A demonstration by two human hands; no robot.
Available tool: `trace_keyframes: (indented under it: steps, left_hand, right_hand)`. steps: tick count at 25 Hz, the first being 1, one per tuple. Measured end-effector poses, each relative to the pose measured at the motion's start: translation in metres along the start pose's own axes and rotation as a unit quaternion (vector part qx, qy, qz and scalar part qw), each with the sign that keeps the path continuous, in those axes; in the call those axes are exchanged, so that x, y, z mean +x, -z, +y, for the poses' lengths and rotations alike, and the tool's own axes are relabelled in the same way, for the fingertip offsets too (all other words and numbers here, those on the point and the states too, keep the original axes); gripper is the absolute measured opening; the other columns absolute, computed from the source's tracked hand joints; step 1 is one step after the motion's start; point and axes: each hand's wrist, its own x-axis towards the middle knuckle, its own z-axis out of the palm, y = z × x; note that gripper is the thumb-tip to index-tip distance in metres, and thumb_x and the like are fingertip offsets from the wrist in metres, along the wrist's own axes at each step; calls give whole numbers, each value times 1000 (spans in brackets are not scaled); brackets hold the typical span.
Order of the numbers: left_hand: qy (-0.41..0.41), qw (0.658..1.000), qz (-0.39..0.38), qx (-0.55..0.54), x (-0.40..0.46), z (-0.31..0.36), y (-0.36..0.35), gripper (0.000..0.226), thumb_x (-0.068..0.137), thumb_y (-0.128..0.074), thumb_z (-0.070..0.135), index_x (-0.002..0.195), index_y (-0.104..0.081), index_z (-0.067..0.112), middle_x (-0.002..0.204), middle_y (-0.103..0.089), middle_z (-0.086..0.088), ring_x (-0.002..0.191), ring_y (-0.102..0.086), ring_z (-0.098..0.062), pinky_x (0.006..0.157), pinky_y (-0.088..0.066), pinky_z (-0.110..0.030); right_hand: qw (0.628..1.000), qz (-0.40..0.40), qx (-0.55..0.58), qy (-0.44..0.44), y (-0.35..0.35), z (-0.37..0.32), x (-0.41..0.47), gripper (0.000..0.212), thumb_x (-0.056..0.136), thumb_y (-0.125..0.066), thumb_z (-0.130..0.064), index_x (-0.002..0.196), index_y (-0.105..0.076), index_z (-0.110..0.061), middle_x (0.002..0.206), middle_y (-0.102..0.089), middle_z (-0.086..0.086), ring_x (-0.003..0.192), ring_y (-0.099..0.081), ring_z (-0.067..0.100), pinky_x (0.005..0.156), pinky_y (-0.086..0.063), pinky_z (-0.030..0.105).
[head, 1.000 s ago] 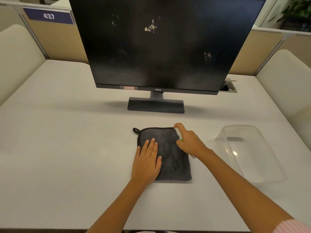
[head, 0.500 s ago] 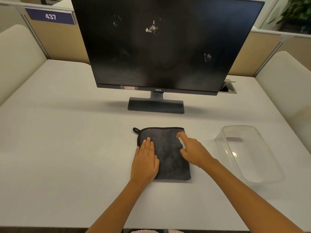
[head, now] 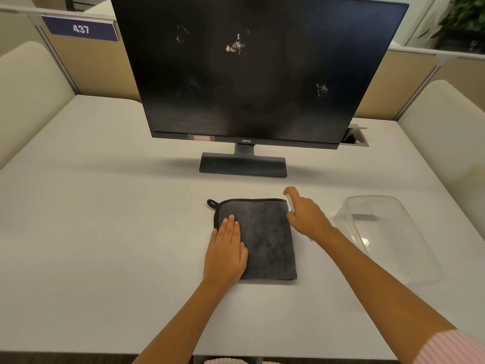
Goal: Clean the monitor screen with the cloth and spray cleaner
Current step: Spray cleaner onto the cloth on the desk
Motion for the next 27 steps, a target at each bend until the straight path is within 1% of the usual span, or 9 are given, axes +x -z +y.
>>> trace_keyframes:
  steps: [4, 8, 11, 14, 16, 19, 22, 25, 27]
  left_hand:
    - [5, 1000, 1, 3, -1, 0, -1, 57, 96, -22, 38, 148, -10, 16, 157, -10, -1, 145, -6, -17, 115, 2, -30]
    - [3, 1000, 6, 5, -1, 0, -1, 57, 96, -23, 37, 147, -11, 15, 157, -12, -1, 145, -8, -18, 116, -1, -31]
    - [0, 1000, 8, 4, -1, 0, -1, 57, 95, -23, 36, 147, -13, 15, 157, -14, -2, 144, -9, -18, 115, -1, -31]
    - [-3, 1000, 14, -2, -1, -1, -2, 56, 95, -26, 33, 147, -16, 13, 156, -16, -3, 144, -12, -19, 115, -1, -31]
    - [-2, 1000, 13, -9, -1, -2, -2, 56, 95, -28, 32, 146, -17, 13, 156, -17, -4, 144, -12, -20, 114, -1, -31]
    - [-3, 1000, 16, -24, -2, -3, -1, 56, 94, -31, 29, 146, -19, 11, 155, -19, -5, 144, -13, -21, 114, -2, -30]
    - [-3, 999, 16, -30, -2, -4, -2, 58, 92, -30, 27, 146, -19, 10, 155, -18, -6, 144, -12, -20, 115, -2, -30]
    - [-2, 999, 18, -28, -2, -4, -2, 58, 93, -31, 27, 147, -16, 12, 156, -15, -4, 144, -10, -19, 114, 0, -29]
    - [-1, 999, 18, -29, -2, -4, -3, 58, 94, -31, 28, 147, -15, 12, 156, -15, -4, 144, -9, -19, 114, 1, -28]
  right_hand:
    - [1000, -24, 14, 11, -4, -13, 6, 52, 92, -55, -16, 138, -33, -27, 116, -62, 9, 80, -59, 18, 72, -48, 25]
    - [999, -28, -3, 41, -14, -24, 7, 47, 92, -54, -15, 133, -35, -26, 111, -63, 11, 73, -54, 13, 68, -46, 21]
    - [999, -6, 30, 38, -19, -29, 5, 50, 92, -54, -17, 136, -34, -27, 107, -64, 9, 70, -55, 13, 67, -45, 19]
    - [998, -12, 28, 53, -23, -32, -5, 47, 92, -54, -19, 135, -35, -24, 111, -64, 10, 79, -61, 19, 66, -41, 16]
    - [998, -20, 19, 55, -26, -32, -15, 45, 92, -54, -19, 133, -36, -23, 111, -63, 10, 78, -60, 19, 62, -39, 14]
    - [998, -31, 39, 48, -27, -27, -34, 52, 92, -54, -18, 137, -32, -27, 103, -64, 7, 67, -54, 10, 63, -41, 12]
    - [996, -58, 32, 62, -25, -20, -52, 49, 92, -53, -20, 136, -32, -27, 100, -63, 5, 70, -56, 12, 66, -43, 13]
    - [996, -50, 50, 50, -22, -12, -64, 49, 93, -52, -21, 137, -31, -28, 98, -61, -1, 73, -58, 11, 72, -47, 16]
    - [997, -36, 56, 33, -19, -5, -67, 50, 93, -53, -21, 137, -30, -28, 95, -59, -4, 70, -57, 10, 71, -47, 16]
